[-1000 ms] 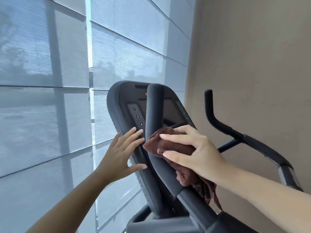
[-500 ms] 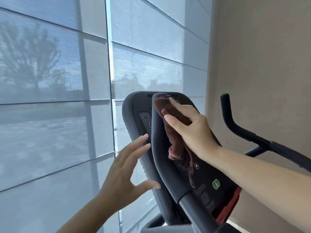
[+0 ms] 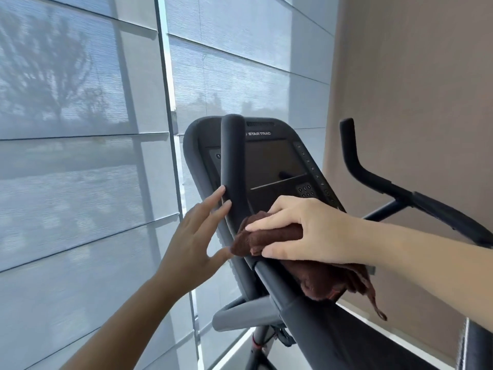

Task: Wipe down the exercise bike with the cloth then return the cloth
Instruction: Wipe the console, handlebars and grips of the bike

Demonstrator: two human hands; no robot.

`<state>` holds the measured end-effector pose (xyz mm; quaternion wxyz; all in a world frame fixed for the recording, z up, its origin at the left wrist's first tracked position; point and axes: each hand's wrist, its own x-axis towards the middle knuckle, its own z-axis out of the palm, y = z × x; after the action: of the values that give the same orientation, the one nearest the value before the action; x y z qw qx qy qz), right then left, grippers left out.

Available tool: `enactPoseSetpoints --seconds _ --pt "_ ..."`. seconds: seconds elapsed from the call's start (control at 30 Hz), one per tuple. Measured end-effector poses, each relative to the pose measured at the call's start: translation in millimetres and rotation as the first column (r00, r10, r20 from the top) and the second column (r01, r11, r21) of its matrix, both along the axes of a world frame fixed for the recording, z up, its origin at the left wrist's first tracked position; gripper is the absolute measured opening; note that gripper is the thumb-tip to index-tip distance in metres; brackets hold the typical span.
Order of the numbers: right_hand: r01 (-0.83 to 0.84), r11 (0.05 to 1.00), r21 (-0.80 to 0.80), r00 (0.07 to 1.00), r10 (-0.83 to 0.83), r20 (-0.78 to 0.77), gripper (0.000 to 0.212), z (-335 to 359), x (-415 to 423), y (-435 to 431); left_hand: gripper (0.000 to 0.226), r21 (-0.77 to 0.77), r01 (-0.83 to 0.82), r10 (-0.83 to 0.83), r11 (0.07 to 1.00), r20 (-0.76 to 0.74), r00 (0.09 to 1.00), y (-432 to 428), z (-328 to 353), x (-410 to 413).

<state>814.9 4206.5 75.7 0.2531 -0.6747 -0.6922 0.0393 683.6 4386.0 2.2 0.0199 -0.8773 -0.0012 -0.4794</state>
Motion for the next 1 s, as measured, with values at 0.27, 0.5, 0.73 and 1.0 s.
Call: enactPoseSetpoints --seconds 0.27,0.5,0.73,1.0 --pt "-0.003 0.967 -0.255 1.0 0.009 0.023 0.035 8.3 -5.1 -61.2 0.068 0.045 0.018 -0.012 0.999 -0.122 0.992 -7.7 4.4 -5.5" --pt "0.229 0.972 0.06 0.971 -0.233 0.064 0.035 -4.0 -42.3 -14.2 0.049 -0.006 0.162 -0.161 0.987 -0.132 0.978 -2.8 6.4 -2.1" --pt "0.321 0.946 -0.056 0.925 -0.3 0.233 0.03 -14.6 -63.9 -59.0 0.053 -0.025 0.174 -0.175 0.984 -0.092 0.98 -1.3 1.2 -0.5" --pt "0.409 0.909 -0.079 0.901 -0.389 0.195 0.03 -9.4 -78.2 -101.5 0.061 -0.087 0.167 -0.174 0.982 -0.082 0.981 -12.0 -1.2 -8.0"
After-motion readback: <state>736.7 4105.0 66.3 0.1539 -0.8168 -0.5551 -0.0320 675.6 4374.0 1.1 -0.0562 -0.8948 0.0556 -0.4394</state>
